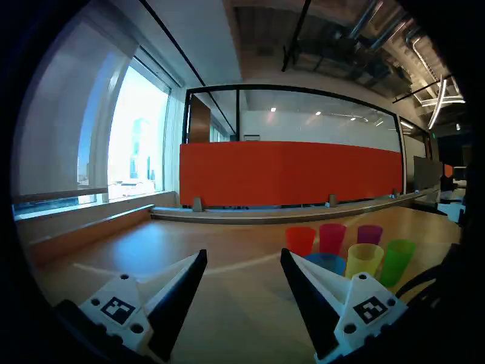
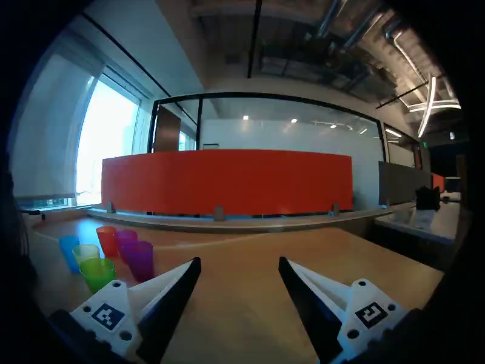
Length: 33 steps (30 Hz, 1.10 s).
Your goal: Pour water
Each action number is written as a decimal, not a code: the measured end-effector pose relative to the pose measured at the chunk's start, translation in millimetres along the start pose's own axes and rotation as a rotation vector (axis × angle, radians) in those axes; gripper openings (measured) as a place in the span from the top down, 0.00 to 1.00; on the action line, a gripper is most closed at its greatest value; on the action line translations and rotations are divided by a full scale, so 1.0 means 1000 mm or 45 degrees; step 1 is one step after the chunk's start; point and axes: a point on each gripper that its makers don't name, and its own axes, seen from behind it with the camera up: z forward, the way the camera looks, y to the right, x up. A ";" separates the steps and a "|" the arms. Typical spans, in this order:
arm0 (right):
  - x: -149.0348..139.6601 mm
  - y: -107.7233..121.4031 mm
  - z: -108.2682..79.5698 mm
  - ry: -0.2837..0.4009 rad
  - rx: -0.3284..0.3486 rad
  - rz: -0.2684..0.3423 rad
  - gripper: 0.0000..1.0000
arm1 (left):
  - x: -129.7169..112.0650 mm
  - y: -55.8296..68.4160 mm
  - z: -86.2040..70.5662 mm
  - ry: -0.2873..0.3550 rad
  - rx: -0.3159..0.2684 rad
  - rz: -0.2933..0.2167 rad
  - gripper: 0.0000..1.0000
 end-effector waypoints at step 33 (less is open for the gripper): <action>-0.001 0.002 -0.003 -0.002 0.001 0.001 0.00 | 0.000 0.001 0.000 0.000 0.000 0.000 0.10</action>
